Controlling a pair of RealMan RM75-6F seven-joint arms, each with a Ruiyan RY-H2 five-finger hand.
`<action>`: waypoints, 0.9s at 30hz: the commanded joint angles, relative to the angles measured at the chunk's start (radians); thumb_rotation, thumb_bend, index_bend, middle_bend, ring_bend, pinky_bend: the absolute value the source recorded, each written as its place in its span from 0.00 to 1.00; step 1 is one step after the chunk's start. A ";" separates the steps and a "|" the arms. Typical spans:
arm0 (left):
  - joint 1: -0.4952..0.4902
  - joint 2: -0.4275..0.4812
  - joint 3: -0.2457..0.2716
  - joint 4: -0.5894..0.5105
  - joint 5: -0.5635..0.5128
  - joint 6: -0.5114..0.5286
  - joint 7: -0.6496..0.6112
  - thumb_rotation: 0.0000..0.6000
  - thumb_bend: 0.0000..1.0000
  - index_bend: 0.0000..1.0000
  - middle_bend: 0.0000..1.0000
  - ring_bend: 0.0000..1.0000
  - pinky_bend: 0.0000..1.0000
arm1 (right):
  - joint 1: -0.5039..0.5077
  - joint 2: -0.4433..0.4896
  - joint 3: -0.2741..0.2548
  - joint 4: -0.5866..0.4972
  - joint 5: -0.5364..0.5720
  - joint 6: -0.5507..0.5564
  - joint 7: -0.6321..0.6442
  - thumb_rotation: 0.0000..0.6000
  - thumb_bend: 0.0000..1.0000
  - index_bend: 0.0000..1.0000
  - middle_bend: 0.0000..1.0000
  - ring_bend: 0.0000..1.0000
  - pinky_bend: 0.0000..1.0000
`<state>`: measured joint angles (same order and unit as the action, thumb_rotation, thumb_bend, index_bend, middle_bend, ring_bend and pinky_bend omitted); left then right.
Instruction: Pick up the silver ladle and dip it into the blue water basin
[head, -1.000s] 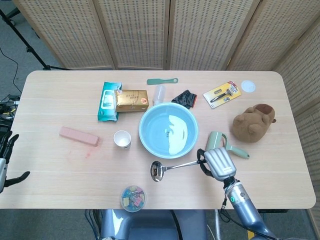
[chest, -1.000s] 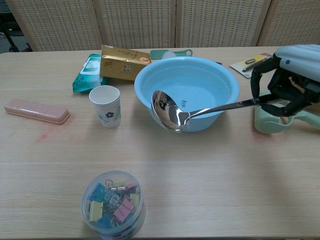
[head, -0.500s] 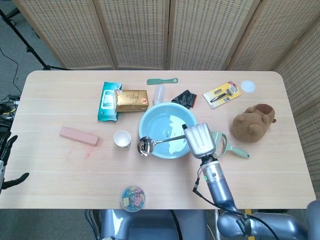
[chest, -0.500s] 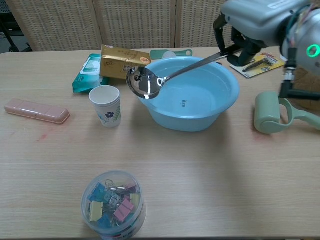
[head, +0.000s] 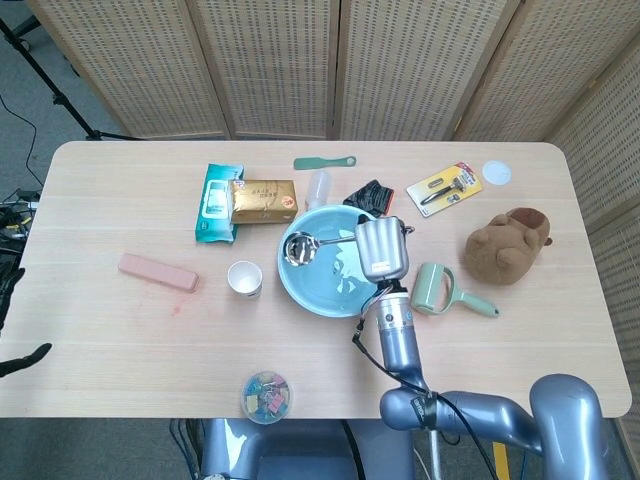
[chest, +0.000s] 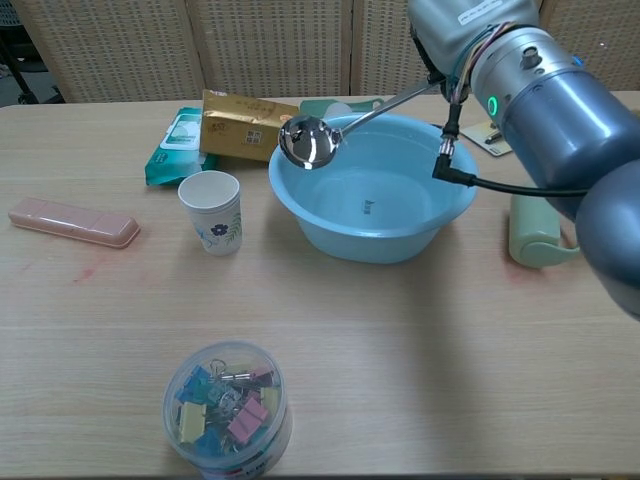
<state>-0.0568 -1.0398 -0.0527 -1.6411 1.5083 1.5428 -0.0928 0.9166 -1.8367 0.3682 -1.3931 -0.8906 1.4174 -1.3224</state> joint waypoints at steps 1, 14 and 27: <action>0.000 0.002 -0.001 -0.001 -0.003 -0.003 -0.008 1.00 0.02 0.00 0.00 0.00 0.00 | 0.026 -0.062 -0.030 0.155 -0.015 -0.020 0.018 1.00 1.00 0.84 0.88 0.79 0.93; -0.009 -0.010 -0.014 0.020 -0.020 -0.014 -0.025 1.00 0.02 0.00 0.00 0.00 0.00 | 0.065 -0.156 -0.055 0.483 -0.049 -0.099 0.066 1.00 1.00 0.85 0.88 0.79 0.93; -0.014 -0.017 -0.015 0.023 -0.029 -0.026 -0.014 1.00 0.02 0.00 0.00 0.00 0.00 | 0.030 -0.177 -0.215 0.666 -0.240 -0.134 0.139 1.00 1.00 0.85 0.90 0.80 0.93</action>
<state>-0.0705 -1.0569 -0.0682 -1.6177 1.4796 1.5166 -0.1072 0.9579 -2.0122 0.1761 -0.7485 -1.1048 1.2900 -1.2026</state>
